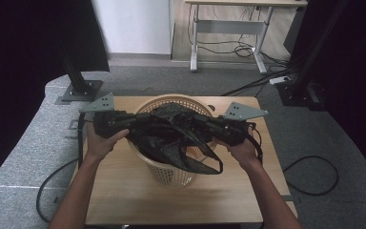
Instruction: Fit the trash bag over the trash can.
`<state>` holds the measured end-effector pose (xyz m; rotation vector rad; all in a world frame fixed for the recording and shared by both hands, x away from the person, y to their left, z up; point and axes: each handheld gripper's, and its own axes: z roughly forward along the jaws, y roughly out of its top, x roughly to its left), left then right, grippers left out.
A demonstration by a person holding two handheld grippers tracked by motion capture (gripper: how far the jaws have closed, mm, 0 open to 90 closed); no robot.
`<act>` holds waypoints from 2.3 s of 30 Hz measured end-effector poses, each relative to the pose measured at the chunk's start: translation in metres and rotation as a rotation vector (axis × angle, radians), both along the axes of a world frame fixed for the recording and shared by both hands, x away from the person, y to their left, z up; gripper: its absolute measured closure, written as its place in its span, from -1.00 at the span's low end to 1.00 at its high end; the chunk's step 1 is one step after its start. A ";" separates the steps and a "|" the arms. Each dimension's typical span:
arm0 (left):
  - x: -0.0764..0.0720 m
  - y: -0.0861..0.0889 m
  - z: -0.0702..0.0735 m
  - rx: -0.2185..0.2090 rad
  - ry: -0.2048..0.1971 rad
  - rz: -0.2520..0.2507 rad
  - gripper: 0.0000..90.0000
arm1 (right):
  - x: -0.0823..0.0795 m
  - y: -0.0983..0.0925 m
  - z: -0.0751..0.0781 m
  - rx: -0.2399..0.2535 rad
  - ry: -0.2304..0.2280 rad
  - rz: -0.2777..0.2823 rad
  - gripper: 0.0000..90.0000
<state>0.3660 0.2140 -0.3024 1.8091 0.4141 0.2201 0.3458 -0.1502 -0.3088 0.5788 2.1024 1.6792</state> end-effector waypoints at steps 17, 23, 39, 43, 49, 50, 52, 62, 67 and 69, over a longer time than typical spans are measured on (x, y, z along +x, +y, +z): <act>0.006 0.021 -0.009 -0.092 0.083 0.115 0.99 | -0.008 -0.058 -0.016 0.018 -0.006 0.006 0.98; 0.000 0.035 -0.012 -0.102 0.087 0.160 1.00 | -0.011 -0.079 -0.025 0.045 -0.013 0.007 0.98; -0.026 0.059 -0.022 -0.134 0.063 0.197 1.00 | -0.017 -0.123 -0.038 0.079 -0.006 -0.101 0.98; -0.037 0.062 -0.024 -0.130 0.040 0.198 1.00 | -0.020 -0.126 -0.050 0.076 0.012 -0.112 0.98; -0.049 0.060 -0.023 -0.121 0.021 0.210 1.00 | -0.025 -0.121 -0.047 0.097 0.040 -0.152 0.59; -0.050 0.059 -0.023 -0.119 0.018 0.212 1.00 | -0.027 -0.119 -0.043 0.103 0.041 -0.154 0.49; -0.052 0.058 -0.022 -0.115 0.014 0.214 1.00 | -0.031 -0.117 -0.035 0.115 0.037 -0.163 0.37; -0.054 0.056 -0.023 -0.117 0.020 0.221 1.00 | -0.044 -0.090 -0.024 0.062 0.040 -0.095 -0.03; -0.051 0.058 -0.024 -0.117 0.028 0.223 1.00 | -0.031 -0.084 -0.023 0.072 0.048 -0.128 -0.18; -0.049 0.059 -0.025 -0.121 0.032 0.223 1.00 | -0.027 -0.081 -0.021 0.074 0.047 -0.134 -0.22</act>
